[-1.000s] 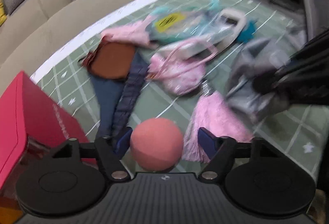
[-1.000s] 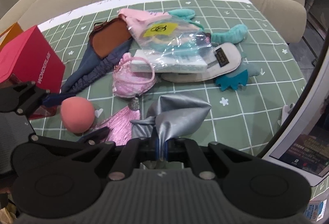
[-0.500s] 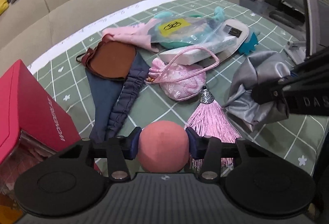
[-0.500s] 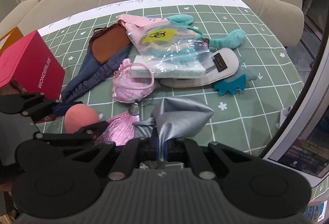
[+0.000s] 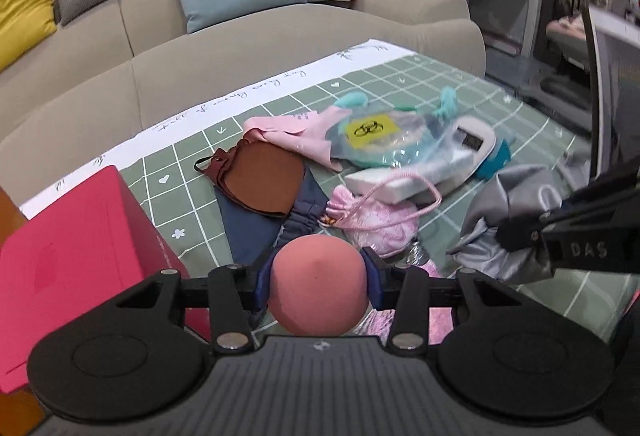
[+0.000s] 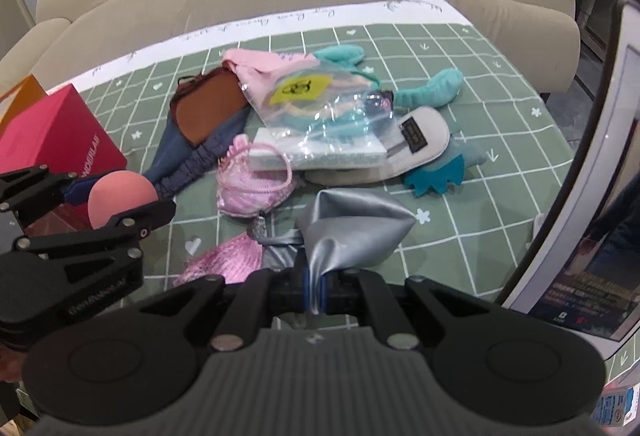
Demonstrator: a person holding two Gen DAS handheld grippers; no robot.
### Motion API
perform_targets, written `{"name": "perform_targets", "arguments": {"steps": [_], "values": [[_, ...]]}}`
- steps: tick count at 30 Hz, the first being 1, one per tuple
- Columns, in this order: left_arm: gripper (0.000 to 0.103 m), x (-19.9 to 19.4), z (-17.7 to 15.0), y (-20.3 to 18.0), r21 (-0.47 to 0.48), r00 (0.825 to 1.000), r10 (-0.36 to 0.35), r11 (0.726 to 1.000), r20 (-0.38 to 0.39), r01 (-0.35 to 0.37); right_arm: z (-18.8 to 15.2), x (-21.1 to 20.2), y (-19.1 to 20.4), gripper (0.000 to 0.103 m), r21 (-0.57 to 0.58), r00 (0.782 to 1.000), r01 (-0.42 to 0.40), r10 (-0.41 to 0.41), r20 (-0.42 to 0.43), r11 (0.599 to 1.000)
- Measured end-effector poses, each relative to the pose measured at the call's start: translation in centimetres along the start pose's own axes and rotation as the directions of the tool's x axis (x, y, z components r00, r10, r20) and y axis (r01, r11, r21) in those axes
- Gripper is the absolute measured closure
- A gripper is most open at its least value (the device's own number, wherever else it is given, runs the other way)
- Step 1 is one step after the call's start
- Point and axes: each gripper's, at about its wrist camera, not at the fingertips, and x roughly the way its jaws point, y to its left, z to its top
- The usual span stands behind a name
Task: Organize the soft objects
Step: 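Carry the grey bag and pink ball over the white orange-rimmed box with both tools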
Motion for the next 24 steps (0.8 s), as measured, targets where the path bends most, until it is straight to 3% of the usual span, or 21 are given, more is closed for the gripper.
{"name": "perform_targets", "arguments": {"steps": [12, 17, 24], "values": [[0.052, -5.8, 2.5, 3.0, -0.120, 0.999, -0.050, 0.991, 0.014, 0.051, 1.1, -4.3, 1.7, 0.101, -0.004, 0.995, -0.032, 0.032, 0.098, 0.999], [0.052, -8.0, 3.1, 5.3, -0.131, 1.000, -0.019, 0.991, -0.010, 0.017, 1.9, -6.3, 4.1, 0.101, -0.044, 0.990, -0.036, 0.041, 0.135, 0.998], [0.052, -10.5, 2.8, 9.5, -0.178, 0.998, 0.056, 0.982, -0.027, -0.060, 4.8, -9.4, 9.8, 0.101, -0.143, 0.967, -0.121, 0.149, 0.205, 0.982]]}}
